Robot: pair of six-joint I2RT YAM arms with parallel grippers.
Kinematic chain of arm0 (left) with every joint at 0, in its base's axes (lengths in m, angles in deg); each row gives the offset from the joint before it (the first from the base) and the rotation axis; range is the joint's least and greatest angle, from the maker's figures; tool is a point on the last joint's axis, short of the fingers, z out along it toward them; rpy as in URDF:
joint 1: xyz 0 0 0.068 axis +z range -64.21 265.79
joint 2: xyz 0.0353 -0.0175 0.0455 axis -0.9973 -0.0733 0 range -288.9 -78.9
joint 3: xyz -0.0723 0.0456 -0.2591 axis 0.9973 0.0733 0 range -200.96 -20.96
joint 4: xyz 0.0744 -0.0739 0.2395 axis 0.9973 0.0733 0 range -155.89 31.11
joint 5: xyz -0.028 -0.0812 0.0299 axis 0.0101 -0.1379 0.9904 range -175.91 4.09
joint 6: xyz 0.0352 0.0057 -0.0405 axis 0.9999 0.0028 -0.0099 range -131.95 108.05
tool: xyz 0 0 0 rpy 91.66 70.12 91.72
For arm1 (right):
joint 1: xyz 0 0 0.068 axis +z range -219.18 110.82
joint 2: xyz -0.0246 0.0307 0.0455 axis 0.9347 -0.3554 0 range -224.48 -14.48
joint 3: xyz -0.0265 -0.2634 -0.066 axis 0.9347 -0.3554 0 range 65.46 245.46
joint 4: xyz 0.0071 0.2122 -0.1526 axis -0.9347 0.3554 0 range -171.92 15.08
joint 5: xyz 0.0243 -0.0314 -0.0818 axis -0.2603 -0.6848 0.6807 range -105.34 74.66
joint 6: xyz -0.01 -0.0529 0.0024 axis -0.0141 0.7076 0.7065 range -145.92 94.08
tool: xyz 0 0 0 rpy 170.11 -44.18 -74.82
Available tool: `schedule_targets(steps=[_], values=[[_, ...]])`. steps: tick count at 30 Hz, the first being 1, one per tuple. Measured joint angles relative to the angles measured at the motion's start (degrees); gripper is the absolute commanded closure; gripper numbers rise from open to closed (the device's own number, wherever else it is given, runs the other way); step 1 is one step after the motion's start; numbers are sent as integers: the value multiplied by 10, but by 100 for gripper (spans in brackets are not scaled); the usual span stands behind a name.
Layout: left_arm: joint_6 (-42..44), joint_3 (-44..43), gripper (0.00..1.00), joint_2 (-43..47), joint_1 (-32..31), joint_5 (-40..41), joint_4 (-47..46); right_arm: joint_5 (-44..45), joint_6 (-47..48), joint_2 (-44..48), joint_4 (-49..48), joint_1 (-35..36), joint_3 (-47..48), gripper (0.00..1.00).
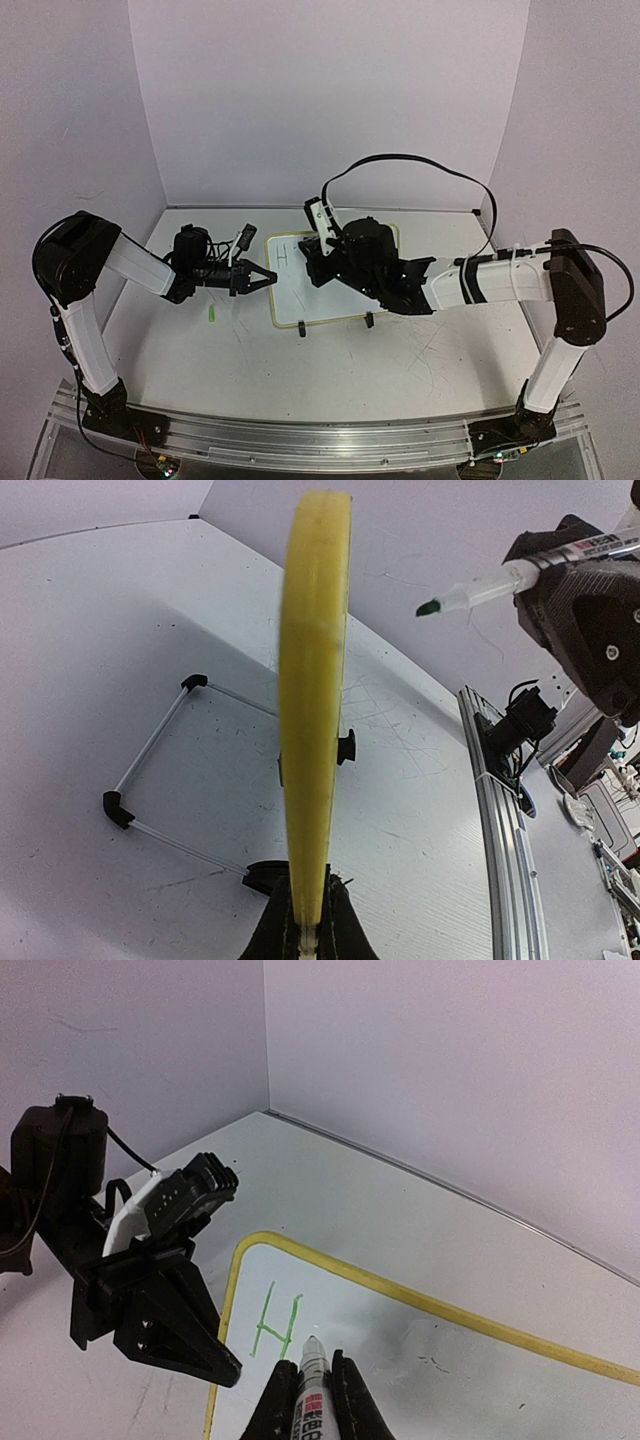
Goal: Write a sentence on the whiteboard
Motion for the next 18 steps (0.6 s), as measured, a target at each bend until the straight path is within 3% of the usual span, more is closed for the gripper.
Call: schedule_targets(steps=[18], values=[[0, 0, 100, 0, 0, 0, 0, 21, 1, -31, 8, 0, 11, 100]])
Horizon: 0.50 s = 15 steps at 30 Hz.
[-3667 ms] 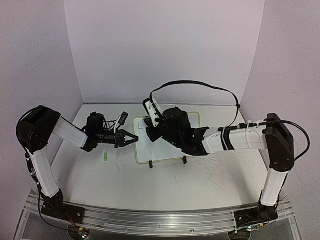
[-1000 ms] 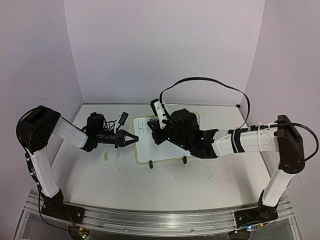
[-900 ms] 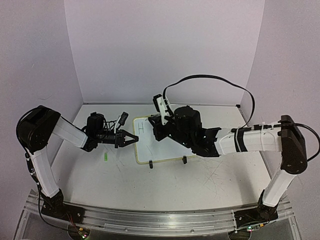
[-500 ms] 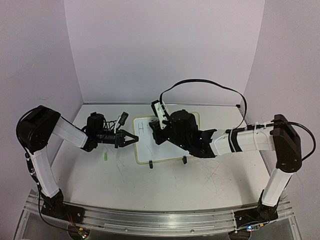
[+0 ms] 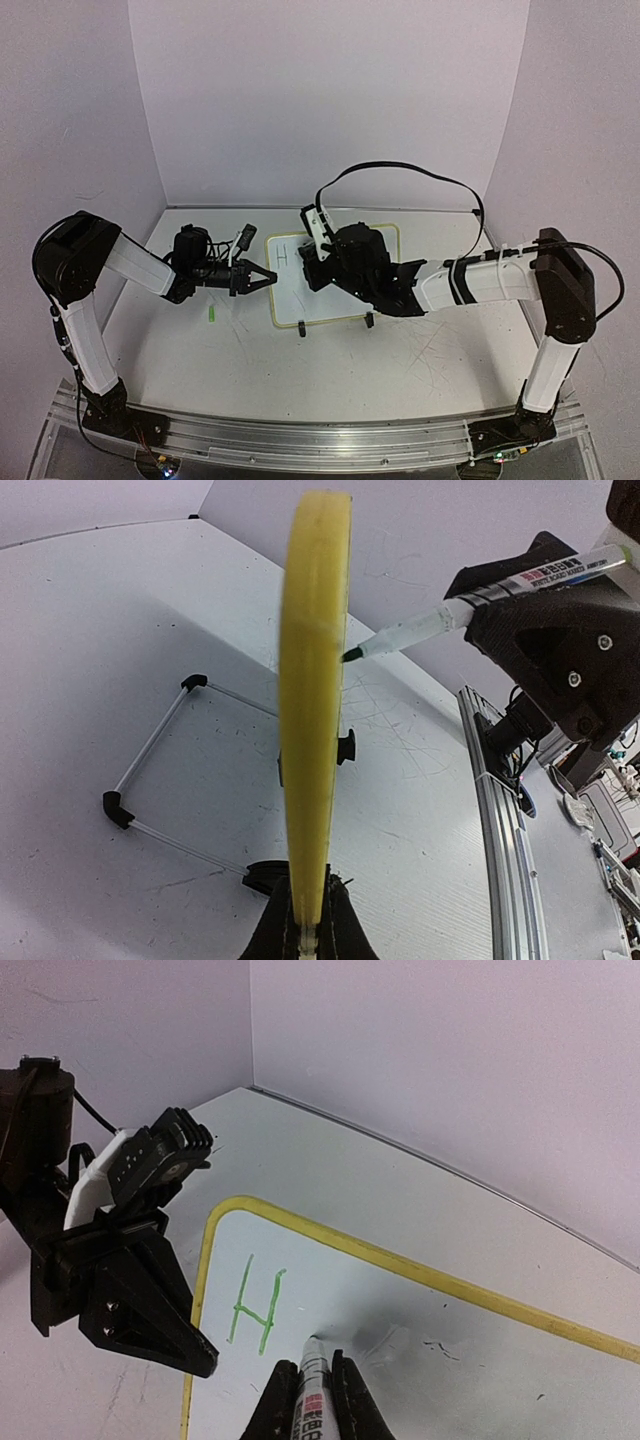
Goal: Write a sentence on the whiteboard
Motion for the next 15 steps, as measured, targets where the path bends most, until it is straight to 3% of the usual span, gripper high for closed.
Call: schedule_targets(steps=[15], values=[[0, 0, 100, 0, 0, 0, 0, 1, 0, -14, 2, 1, 20, 100]])
